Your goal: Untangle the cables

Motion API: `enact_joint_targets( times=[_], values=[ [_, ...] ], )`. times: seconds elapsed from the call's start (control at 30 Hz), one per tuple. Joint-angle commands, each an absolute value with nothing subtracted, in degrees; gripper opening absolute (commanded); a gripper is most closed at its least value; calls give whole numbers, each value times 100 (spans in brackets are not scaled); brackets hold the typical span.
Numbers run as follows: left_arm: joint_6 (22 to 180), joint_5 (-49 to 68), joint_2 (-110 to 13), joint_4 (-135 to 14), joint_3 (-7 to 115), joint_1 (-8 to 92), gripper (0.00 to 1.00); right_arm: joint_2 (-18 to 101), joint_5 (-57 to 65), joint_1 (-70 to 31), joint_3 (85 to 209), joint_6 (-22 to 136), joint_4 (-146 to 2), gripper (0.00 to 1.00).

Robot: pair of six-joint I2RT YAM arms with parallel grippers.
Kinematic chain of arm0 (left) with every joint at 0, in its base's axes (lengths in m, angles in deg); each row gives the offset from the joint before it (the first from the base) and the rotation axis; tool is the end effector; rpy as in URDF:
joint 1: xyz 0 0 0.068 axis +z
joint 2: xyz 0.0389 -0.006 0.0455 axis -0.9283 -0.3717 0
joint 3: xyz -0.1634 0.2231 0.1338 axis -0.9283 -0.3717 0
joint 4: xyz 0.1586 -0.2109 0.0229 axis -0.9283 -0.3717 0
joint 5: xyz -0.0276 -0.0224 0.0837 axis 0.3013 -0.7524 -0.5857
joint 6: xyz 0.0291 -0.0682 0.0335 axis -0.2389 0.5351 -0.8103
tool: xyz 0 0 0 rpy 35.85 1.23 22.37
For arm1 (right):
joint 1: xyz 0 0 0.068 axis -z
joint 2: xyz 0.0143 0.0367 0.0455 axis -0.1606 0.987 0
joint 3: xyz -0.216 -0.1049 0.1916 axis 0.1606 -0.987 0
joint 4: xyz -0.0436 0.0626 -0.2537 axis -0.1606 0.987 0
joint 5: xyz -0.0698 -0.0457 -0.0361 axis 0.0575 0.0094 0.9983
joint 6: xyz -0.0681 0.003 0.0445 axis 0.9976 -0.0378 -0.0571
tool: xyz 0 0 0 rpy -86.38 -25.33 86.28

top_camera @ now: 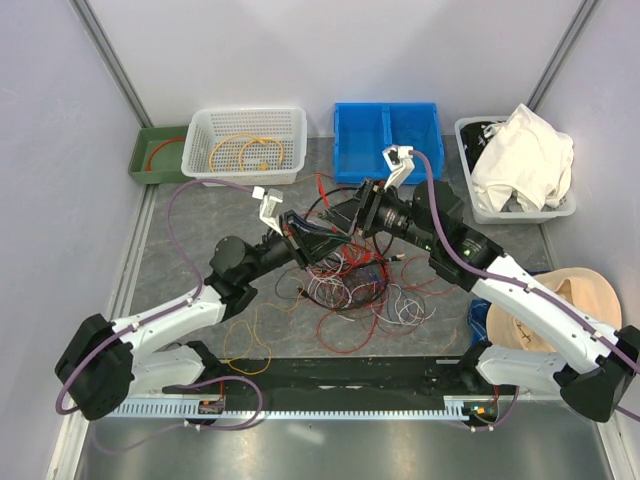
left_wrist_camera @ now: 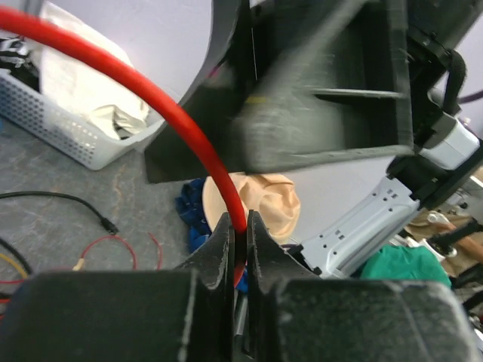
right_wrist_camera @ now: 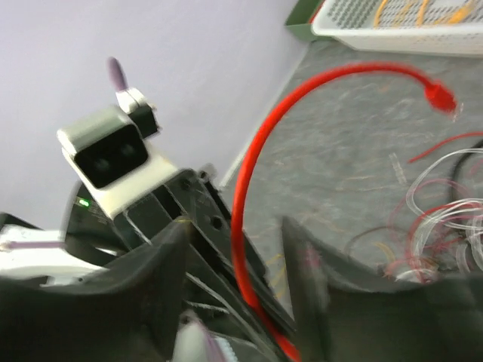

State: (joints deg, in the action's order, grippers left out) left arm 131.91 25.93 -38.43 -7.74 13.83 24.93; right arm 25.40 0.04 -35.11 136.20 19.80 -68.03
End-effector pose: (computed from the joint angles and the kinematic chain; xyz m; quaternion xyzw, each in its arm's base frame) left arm 0.1713 -0.2015 0.3509 0.1816 0.5461 -0.6366 0.5133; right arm 0.1949 0.2098 0.4332 -0.0683 0.7307 0.5234 0.4330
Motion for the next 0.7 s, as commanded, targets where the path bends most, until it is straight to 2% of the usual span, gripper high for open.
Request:
enact_joint_targets(
  times=[0.0,0.03,0.1,0.17,0.23,0.27,0.5,0.67],
  values=[
    [12989,2075,-3447,-1324,1668,2485,2,2218,321,-3514,13509,2238,-6720,68],
    [12945,1778,-3341,-1648,1721,2485,2,2157,575,-3514,13483,2300,-6614,72],
    [12692,1216,-3042,-3209,2133,2493,2,1921,892,-3514,13343,2511,-6385,79],
    [12462,-118,-2936,-4936,2754,2520,2,1692,1454,-3514,13184,2634,-6305,82],
    [12417,-1434,-2980,-5770,3117,2747,2,1314,1797,-3514,12868,2775,-6278,84],
    [12469,-1685,-3041,-6130,3397,2931,2,1182,2129,-3514,12745,2793,-6278,85],
    [13162,-2241,-4173,-7626,4822,5653,2,329,2195,-3514,11613,2793,-6331,86],
    [13691,-2575,-5668,-8515,6384,6500,2,30,2037,-3514,11110,2793,-6305,86]
  ],
)
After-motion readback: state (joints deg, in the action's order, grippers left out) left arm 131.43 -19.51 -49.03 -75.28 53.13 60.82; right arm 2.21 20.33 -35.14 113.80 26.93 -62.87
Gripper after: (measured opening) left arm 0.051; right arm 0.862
